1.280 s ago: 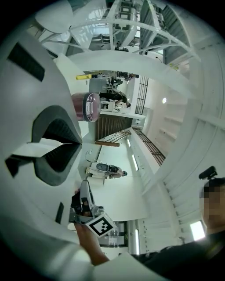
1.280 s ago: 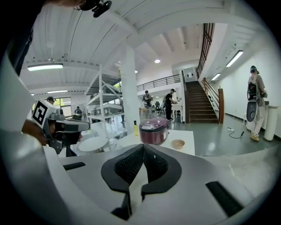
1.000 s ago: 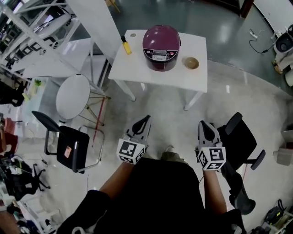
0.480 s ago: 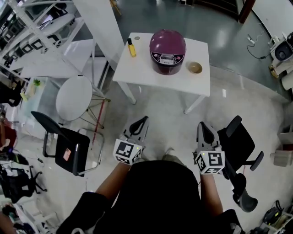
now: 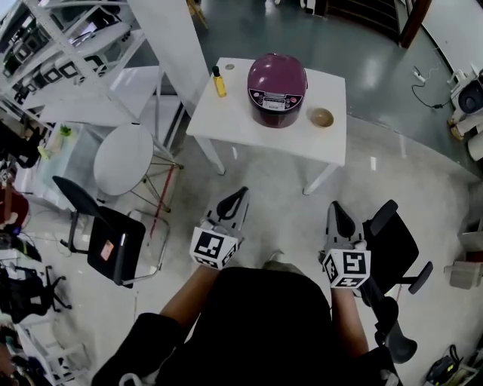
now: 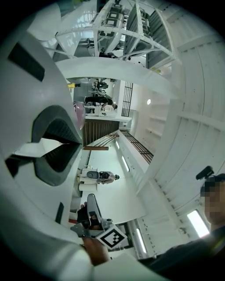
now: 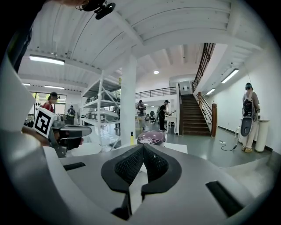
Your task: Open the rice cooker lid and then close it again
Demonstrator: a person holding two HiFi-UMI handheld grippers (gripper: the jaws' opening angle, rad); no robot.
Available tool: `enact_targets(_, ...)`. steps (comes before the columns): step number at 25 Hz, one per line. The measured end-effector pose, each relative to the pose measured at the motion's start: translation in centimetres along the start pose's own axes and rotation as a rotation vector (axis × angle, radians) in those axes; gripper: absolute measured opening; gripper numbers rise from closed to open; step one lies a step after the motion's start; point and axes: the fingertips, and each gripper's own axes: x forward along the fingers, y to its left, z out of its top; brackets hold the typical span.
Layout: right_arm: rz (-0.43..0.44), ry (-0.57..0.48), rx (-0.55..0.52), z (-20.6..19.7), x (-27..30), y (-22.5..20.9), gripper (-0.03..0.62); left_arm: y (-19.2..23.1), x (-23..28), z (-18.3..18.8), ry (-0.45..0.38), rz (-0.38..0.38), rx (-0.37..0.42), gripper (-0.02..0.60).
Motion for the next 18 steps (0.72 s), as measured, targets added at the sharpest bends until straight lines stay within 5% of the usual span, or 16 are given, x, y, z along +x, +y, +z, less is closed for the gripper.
enact_targets(18,0.061,0.002,0.001,-1.3,-0.7,-4.4,-0.002,-2.6,1.7,0.5,0.001,0.078,0.02,0.004)
